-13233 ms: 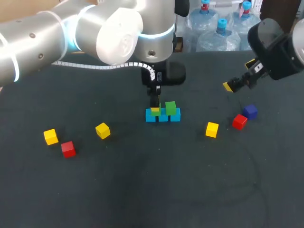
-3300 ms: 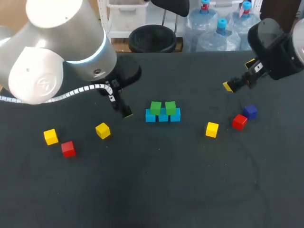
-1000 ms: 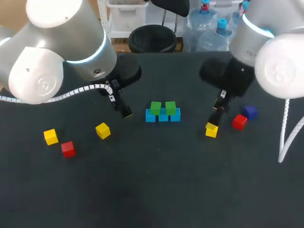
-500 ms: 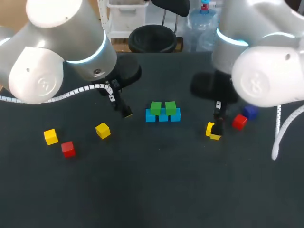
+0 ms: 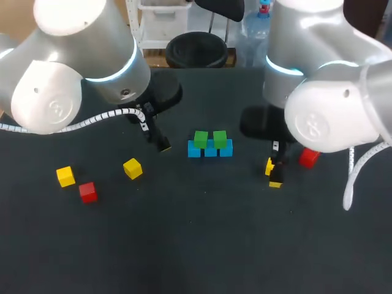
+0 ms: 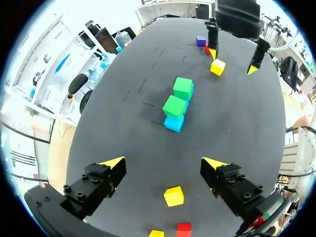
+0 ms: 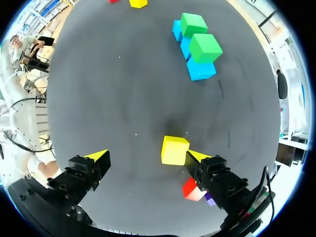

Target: Place the blue cubes, place green cubes on the blue cubes, place the yellow cubes on the green cubes, then place the red cubes on the yellow cubes, and place purple cube on the red cubes.

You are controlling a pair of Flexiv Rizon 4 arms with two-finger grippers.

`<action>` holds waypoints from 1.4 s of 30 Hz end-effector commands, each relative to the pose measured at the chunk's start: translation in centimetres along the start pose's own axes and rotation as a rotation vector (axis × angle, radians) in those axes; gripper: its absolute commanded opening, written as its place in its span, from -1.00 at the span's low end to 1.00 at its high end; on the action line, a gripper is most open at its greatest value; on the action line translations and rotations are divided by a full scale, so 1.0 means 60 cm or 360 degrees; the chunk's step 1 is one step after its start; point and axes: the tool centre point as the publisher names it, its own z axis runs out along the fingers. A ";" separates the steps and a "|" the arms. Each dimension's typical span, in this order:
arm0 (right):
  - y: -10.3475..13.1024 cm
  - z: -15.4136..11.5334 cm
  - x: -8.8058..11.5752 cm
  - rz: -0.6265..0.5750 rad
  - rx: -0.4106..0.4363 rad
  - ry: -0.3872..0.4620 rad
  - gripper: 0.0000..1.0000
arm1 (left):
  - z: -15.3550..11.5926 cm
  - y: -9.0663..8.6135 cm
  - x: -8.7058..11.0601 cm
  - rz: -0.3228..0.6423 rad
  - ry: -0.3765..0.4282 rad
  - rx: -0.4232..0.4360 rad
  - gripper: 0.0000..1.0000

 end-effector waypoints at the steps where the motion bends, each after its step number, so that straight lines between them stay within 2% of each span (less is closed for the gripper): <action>1: -0.001 0.007 0.003 -0.0002 0.0035 -0.0011 1.00 | 0.000 0.001 0.000 0.0001 -0.0002 0.0003 1.00; 27: -0.018 0.028 0.007 -0.0007 0.0041 -0.0001 1.00 | 0.000 0.001 0.000 0.0001 -0.0002 0.0003 1.00; 42: -0.027 0.042 0.006 0.0055 0.0032 0.0019 1.00 | 0.000 0.001 0.000 0.0001 -0.0002 0.0003 1.00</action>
